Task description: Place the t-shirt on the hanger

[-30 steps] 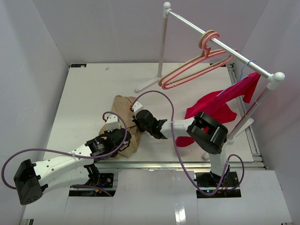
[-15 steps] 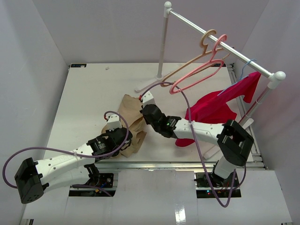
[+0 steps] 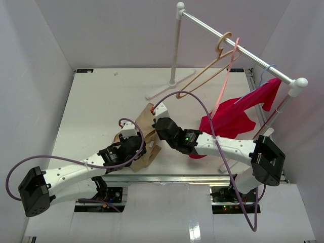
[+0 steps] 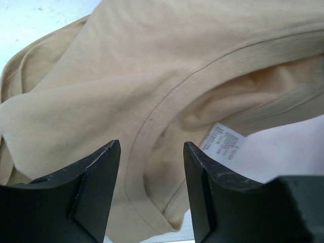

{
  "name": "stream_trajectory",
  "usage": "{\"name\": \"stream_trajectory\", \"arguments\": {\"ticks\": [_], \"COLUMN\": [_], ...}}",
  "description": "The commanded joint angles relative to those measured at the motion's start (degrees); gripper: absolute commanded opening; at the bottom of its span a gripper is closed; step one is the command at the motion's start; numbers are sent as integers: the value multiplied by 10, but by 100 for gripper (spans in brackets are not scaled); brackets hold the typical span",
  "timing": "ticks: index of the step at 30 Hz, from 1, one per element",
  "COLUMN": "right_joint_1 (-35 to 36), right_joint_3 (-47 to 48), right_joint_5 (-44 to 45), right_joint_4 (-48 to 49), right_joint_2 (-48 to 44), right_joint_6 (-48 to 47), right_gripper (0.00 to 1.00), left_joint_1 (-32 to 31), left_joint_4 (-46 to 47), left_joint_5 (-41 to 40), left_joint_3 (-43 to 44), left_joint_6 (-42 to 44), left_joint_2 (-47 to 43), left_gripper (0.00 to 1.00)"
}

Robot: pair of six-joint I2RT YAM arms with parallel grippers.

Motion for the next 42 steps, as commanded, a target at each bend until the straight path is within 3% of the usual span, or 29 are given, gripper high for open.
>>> {"name": "stream_trajectory", "arguments": {"ticks": [1, 16, 23, 35, 42], "right_joint_1": [3, 3, 3, 3, 2], "right_joint_3": [22, 21, 16, 17, 17], "right_joint_5": [7, 27, 32, 42, 50], "right_joint_4": [0, -7, -3, -3, -3], "right_joint_2": [-18, -44, -42, -47, -48], "right_joint_6": [13, 13, 13, 7, 3], "right_gripper": [8, 8, 8, 8, 8], "left_joint_1": [2, 2, 1, 2, 1], "left_joint_4": [32, -104, -169, -128, -133], "left_joint_5": [12, -63, -104, -30, -4], "left_joint_3": [-3, 40, 84, 59, 53], "left_joint_6": [34, -43, -72, -34, -21], "left_joint_2": [7, 71, 67, 32, 20], "left_gripper": [63, 42, 42, 47, 44]}}
